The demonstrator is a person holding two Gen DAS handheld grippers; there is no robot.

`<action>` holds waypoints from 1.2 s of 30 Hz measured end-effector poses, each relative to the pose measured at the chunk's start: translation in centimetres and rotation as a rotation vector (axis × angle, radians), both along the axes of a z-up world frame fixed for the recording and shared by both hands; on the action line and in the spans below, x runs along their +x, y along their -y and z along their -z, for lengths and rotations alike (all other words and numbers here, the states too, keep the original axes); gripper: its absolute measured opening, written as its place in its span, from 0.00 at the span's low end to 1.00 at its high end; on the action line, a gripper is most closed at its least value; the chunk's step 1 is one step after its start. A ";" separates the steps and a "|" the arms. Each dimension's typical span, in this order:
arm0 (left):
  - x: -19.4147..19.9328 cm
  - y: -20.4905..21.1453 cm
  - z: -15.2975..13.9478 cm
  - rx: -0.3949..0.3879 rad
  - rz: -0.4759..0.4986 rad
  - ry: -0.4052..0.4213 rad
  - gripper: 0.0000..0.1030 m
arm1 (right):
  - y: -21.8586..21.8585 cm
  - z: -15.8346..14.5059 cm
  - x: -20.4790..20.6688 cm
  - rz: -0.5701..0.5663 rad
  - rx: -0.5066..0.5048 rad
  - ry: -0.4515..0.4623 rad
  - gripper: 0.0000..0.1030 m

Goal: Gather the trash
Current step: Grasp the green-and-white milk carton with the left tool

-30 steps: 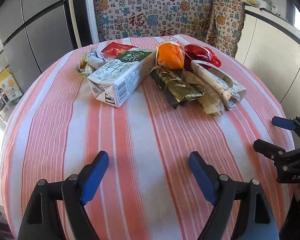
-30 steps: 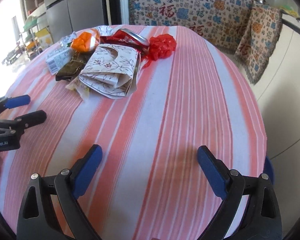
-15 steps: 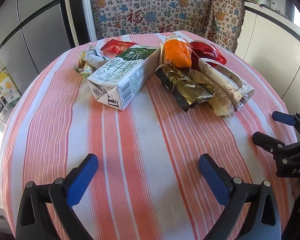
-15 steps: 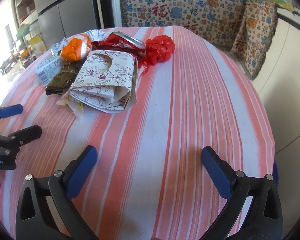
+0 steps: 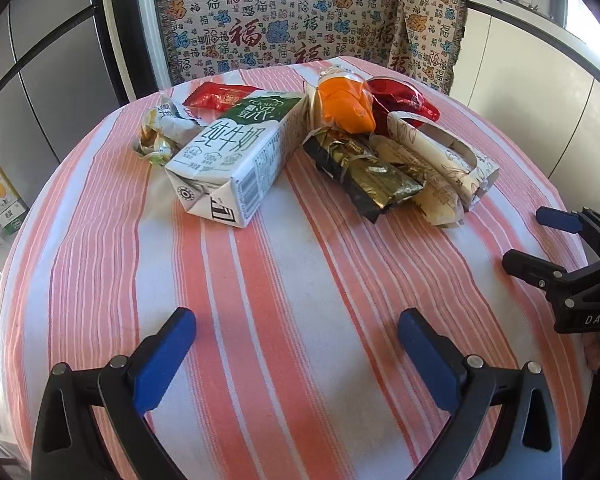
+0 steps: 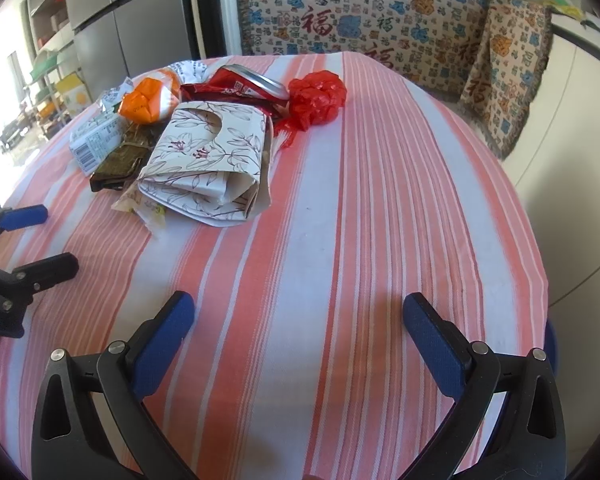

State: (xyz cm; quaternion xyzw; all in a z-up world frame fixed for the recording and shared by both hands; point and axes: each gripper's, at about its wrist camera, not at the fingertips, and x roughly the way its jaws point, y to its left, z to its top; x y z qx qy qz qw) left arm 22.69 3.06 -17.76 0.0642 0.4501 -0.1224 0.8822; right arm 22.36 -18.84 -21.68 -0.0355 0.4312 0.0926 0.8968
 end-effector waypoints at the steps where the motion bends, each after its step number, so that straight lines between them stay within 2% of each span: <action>1: 0.5 -0.5 -0.1 0.001 0.000 -0.002 1.00 | 0.0 0.0 0.0 0.000 0.000 0.000 1.00; 8: 6.2 -3.8 -0.2 -0.006 -0.019 0.000 1.00 | 0.0 0.0 0.0 0.000 0.000 0.001 1.00; 12: 8.5 -3.5 -0.6 0.012 0.019 0.015 1.00 | 0.0 0.1 0.0 0.000 0.000 0.001 1.00; 17: 9.5 -2.7 -1.6 0.024 0.076 0.067 0.98 | 0.0 0.1 0.0 0.000 0.000 0.002 1.00; 18: 9.5 -2.5 -1.7 0.023 0.085 0.074 0.96 | 0.0 0.1 0.0 0.000 0.000 0.002 1.00; 20: 9.4 -2.3 -1.8 0.031 0.094 0.080 0.73 | 0.0 0.1 0.0 0.000 0.000 0.002 1.00; 21: 9.3 -2.2 -1.7 0.035 0.096 0.077 0.65 | 0.0 0.1 0.0 0.000 0.000 0.002 1.00; 22: 9.2 -2.2 -1.6 0.031 0.099 0.068 0.55 | 0.0 0.1 0.0 0.000 0.000 0.002 1.00; 23: 8.9 -2.2 -1.4 0.029 0.093 0.065 0.52 | 0.0 0.1 0.0 0.000 0.000 0.002 1.00; 26: 7.6 -2.3 -1.4 0.029 0.046 0.068 0.50 | 0.0 0.1 0.0 0.000 0.001 0.003 1.00; 31: 2.9 -3.4 -1.4 -0.001 -0.085 0.043 0.50 | 0.1 0.1 0.0 0.002 0.002 0.004 1.00; 36: -1.9 -4.4 -1.0 -0.065 -0.152 0.021 0.50 | 0.1 0.1 0.0 0.001 0.001 0.005 1.00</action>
